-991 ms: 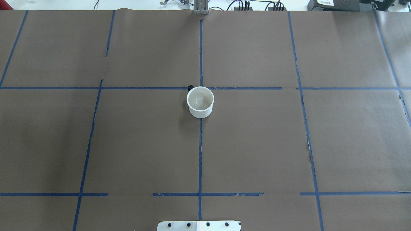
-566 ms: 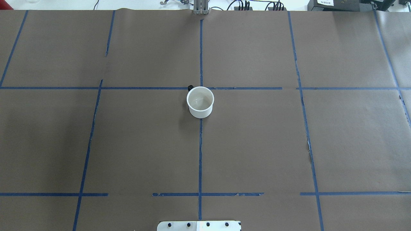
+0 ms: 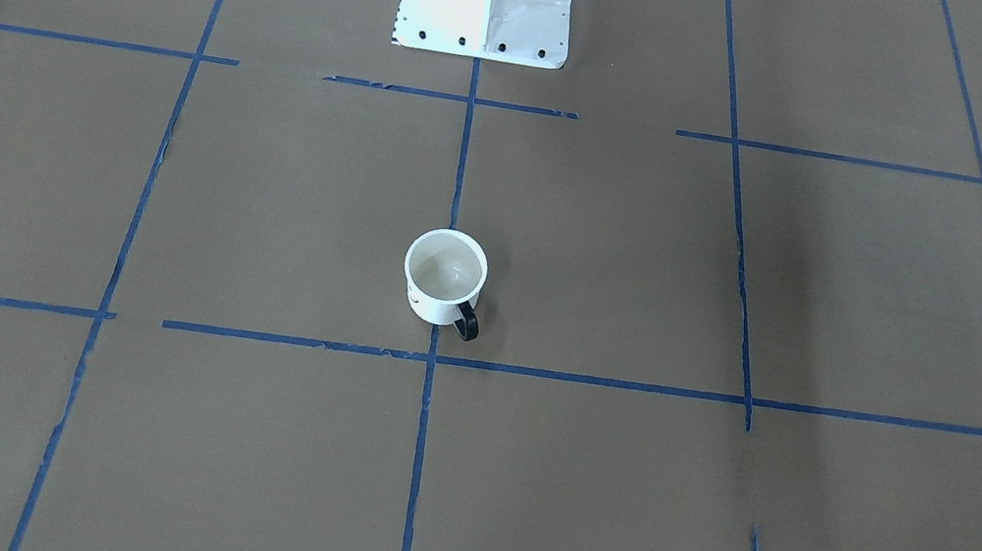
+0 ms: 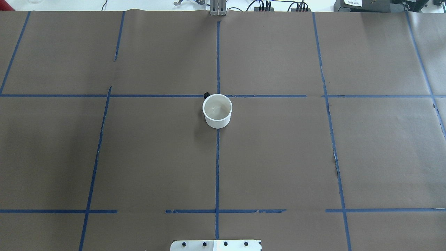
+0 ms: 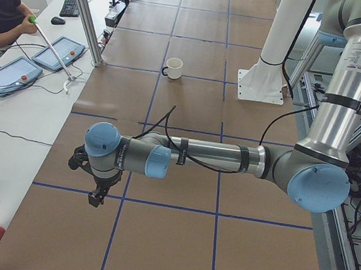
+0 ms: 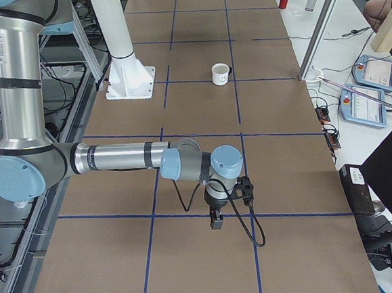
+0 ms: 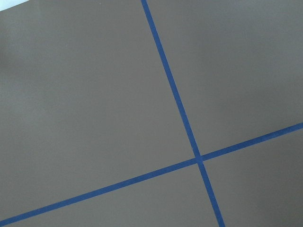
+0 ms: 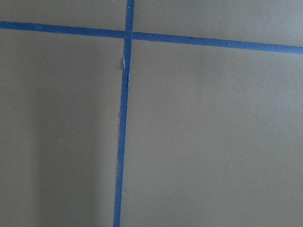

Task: Flip mug

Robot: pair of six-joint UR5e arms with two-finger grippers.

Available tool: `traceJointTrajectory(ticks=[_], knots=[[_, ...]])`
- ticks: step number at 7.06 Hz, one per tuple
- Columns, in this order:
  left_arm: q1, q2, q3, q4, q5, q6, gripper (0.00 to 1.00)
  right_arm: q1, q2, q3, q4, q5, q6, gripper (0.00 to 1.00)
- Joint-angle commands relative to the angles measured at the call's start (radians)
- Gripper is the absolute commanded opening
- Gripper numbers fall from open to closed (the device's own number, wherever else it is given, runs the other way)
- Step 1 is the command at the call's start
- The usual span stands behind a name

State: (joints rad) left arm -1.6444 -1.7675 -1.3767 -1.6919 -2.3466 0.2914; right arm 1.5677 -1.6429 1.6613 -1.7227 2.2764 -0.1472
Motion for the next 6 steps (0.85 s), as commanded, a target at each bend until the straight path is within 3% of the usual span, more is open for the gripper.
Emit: traceJointTrajectory(ticks=[1, 6], knots=[[0.0, 0.002, -0.001, 0.0, 0.001, 0.0, 1.0, 0.0, 0.0, 0.0, 0.0, 0.0, 0.0, 1.0], [0.002, 0.005, -0.001, -0.046, 0.004, -0.009, 1.0, 0.0, 0.0, 0.0, 0.0, 0.0, 0.0, 1.0]])
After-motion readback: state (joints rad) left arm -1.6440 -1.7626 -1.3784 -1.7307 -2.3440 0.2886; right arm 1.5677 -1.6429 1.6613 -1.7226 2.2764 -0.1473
